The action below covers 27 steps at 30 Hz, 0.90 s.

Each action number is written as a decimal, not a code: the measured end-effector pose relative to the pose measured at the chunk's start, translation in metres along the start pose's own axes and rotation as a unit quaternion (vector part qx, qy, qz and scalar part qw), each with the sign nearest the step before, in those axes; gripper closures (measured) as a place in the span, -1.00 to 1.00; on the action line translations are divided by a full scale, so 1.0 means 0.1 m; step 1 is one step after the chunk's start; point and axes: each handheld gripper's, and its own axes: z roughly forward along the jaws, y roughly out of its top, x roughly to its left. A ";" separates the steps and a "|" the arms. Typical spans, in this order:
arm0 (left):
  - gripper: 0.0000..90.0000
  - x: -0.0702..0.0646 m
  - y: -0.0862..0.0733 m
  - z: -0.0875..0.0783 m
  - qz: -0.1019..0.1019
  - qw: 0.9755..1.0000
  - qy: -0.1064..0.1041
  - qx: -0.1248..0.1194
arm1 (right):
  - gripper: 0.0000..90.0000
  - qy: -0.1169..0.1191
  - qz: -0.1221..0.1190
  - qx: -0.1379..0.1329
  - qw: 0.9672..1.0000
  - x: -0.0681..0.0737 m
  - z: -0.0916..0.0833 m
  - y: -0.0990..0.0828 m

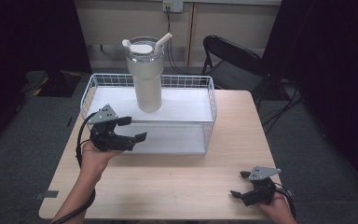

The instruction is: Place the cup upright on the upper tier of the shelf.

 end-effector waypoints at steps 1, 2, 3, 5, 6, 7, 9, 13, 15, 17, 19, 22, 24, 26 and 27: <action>-0.64 -0.01 -0.01 0.01 0.002 1.000 -0.002 0.003 | -0.72 0.000 0.000 0.000 1.000 0.00 0.00 0.00; -0.64 -0.01 -0.03 0.02 0.003 1.000 0.000 0.005 | -0.72 0.000 0.000 0.000 1.000 0.00 0.00 0.00; -0.64 -0.02 -0.05 0.02 0.002 1.000 -0.001 0.008 | -0.73 0.000 0.000 0.000 1.000 0.00 0.00 0.00; -0.64 -0.03 -0.08 0.04 0.001 1.000 -0.004 0.008 | -0.72 0.000 0.000 0.000 1.000 0.00 0.00 0.00; -0.63 -0.03 -0.10 0.05 0.002 1.000 -0.003 0.008 | -0.73 0.000 0.000 0.000 1.000 0.00 0.00 0.00; -0.63 -0.04 -0.12 0.05 0.001 1.000 -0.004 0.009 | -0.72 0.000 0.000 0.000 1.000 0.00 0.00 0.00; -0.62 -0.04 -0.17 0.06 -0.001 1.000 -0.004 0.010 | -0.72 0.000 0.000 0.000 1.000 0.00 0.00 0.00; -0.61 -0.06 -0.28 0.11 -0.004 1.000 -0.009 0.012 | -0.73 0.000 0.000 0.000 1.000 0.00 0.00 0.00; -0.61 -0.07 -0.34 0.13 -0.006 1.000 -0.011 0.014 | -0.72 0.000 0.000 0.000 1.000 0.00 0.00 0.00; -0.61 -0.08 -0.41 0.16 -0.008 1.000 -0.014 0.016 | -0.72 0.000 0.000 0.000 1.000 0.00 0.00 0.00; -0.61 -0.09 -0.48 0.19 -0.011 1.000 -0.015 0.021 | -0.72 0.000 0.000 0.000 1.000 0.00 0.00 0.00; -0.61 -0.09 -0.58 0.22 -0.017 0.999 -0.018 0.024 | -0.73 0.000 0.000 0.000 1.000 0.00 0.00 0.00; -0.61 -0.09 -0.63 0.24 -0.019 0.999 -0.019 0.026 | -0.72 0.000 0.000 0.000 1.000 0.00 0.00 0.00; -0.60 -0.08 -0.69 0.25 -0.019 0.999 -0.018 0.026 | -0.72 0.000 0.000 0.000 1.000 0.00 0.00 0.00; -0.60 -0.08 -0.71 0.25 -0.023 0.999 -0.020 0.025 | -0.73 0.000 0.000 0.000 1.000 0.00 0.00 0.00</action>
